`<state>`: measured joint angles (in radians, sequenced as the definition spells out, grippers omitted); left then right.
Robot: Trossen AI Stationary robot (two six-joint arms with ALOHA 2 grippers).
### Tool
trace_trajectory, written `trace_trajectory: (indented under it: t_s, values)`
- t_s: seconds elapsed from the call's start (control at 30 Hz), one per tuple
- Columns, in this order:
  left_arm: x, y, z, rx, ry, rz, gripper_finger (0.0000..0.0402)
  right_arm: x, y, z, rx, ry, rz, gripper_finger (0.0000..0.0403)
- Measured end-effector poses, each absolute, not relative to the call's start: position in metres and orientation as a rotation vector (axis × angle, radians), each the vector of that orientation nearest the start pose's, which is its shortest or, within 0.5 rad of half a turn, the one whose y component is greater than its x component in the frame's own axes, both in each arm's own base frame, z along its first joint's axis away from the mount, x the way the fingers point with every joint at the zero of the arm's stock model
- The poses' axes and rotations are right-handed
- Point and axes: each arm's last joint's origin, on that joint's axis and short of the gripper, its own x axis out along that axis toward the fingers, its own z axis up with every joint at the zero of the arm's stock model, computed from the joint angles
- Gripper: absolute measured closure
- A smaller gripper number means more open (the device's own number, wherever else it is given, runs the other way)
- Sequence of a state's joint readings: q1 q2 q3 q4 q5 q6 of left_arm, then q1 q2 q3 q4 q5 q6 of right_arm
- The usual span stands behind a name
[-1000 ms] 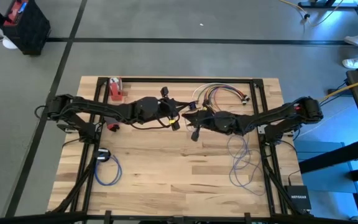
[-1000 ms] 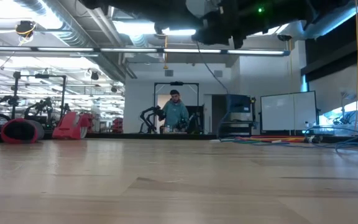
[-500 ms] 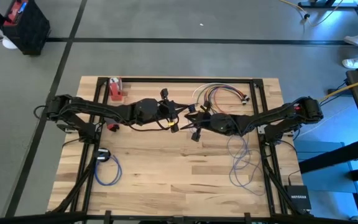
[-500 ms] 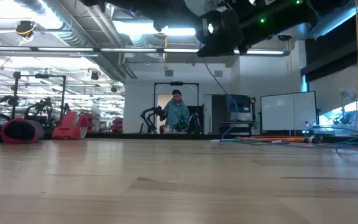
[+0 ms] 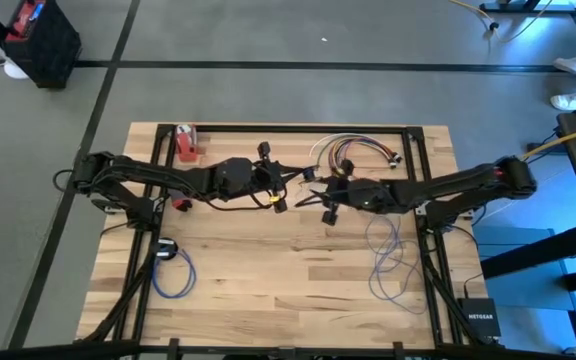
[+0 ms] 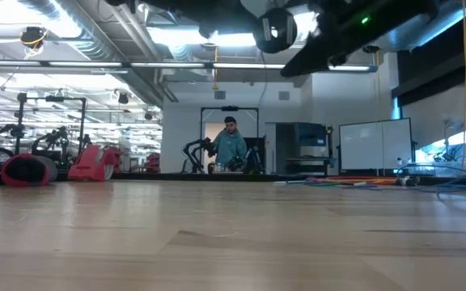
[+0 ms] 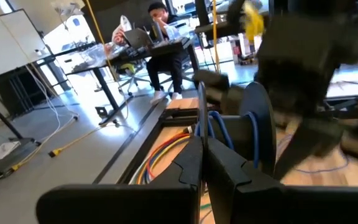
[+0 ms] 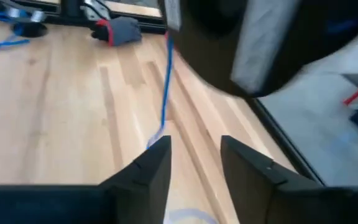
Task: Coil cords
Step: Coil the blue cable wire on the black spool
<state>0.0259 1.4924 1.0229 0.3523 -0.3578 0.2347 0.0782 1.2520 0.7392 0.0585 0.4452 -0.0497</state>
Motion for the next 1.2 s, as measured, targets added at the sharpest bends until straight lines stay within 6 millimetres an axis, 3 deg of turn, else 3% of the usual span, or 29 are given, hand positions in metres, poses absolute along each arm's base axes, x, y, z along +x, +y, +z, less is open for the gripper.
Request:
trace_trajectory:
  t_s: [0.17, 0.3, 0.53, 0.73, 0.97, 1.2]
  values:
    - [0.339, 0.019, 0.299, 0.255, 0.159, 0.368, 0.0396, 0.237, 0.021, 0.252, -0.168, 0.561, -0.22, 0.0249]
    - [0.339, 0.019, 0.299, 0.253, 0.156, 0.37, 0.0396, 0.233, 0.026, 0.242, -0.134, 0.573, -0.19, 0.0249]
    - [0.339, 0.02, 0.299, 0.251, 0.154, 0.371, 0.0396, 0.248, 0.028, 0.188, -0.118, 0.389, -0.242, 0.0248]
    - [0.339, 0.02, 0.3, 0.251, 0.136, 0.374, 0.0396, 0.27, 0.026, 0.159, -0.16, 0.352, -0.259, 0.0248]
    - [0.339, 0.02, 0.3, 0.252, 0.14, 0.373, 0.0396, 0.296, 0.013, 0.148, -0.176, 0.381, -0.316, 0.0249]
    - [0.339, 0.02, 0.3, 0.255, 0.141, 0.374, 0.0396, 0.302, 0.012, 0.15, -0.171, 0.371, -0.294, 0.0249]
